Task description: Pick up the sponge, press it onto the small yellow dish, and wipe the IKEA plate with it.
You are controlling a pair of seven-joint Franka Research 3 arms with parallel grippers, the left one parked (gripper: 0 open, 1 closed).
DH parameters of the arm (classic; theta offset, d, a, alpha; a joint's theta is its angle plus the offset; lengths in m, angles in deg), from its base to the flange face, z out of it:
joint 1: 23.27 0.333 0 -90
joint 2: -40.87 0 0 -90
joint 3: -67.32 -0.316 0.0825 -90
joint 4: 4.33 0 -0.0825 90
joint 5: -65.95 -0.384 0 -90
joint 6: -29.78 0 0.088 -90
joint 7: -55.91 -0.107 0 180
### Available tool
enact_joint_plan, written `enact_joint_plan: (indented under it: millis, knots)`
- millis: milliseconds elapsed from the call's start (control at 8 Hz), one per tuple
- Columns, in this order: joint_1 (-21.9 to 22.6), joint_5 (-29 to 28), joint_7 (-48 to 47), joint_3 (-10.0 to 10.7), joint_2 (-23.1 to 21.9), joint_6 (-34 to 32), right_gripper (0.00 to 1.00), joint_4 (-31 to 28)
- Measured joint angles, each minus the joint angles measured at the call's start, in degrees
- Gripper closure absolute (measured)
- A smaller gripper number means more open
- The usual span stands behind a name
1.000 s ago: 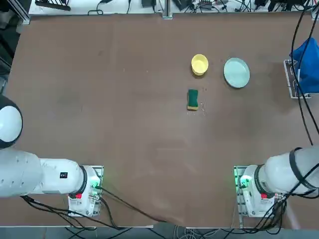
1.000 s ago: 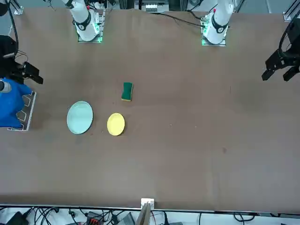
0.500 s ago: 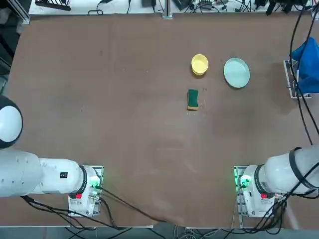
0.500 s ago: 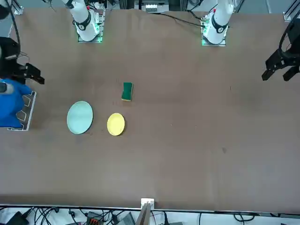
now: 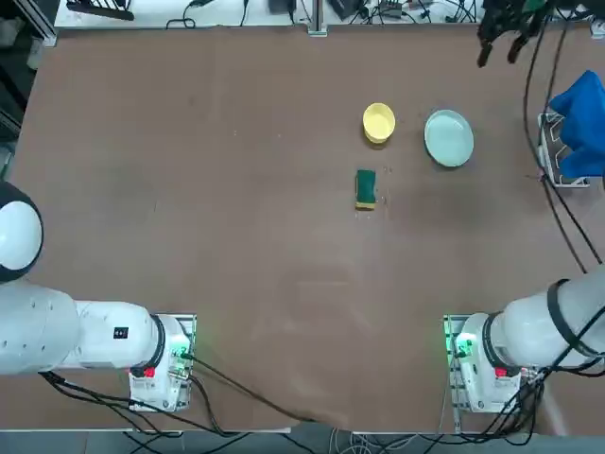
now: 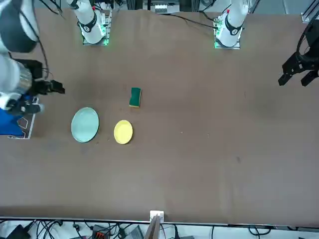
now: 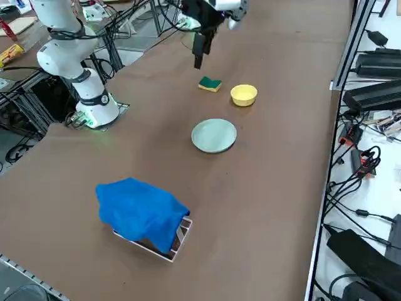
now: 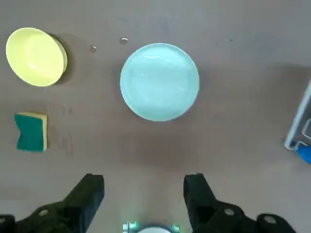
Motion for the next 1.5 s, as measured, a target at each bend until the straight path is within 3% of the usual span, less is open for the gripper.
enact_joint_plan:
  millis: [375, 750, 1125, 1500]
  knots:
    - [10.1, -0.2, -15.1, -0.5, -4.0, 17.6, 0.00, -16.0]
    - [19.7, -0.2, -29.0, -0.7, -4.1, 33.8, 0.00, -27.4]
    - [28.3, -0.2, -38.4, -0.7, 0.1, 43.9, 0.00, -31.0]
    - [32.0, -0.2, -39.6, -0.7, 5.1, 48.5, 0.00, -31.2]
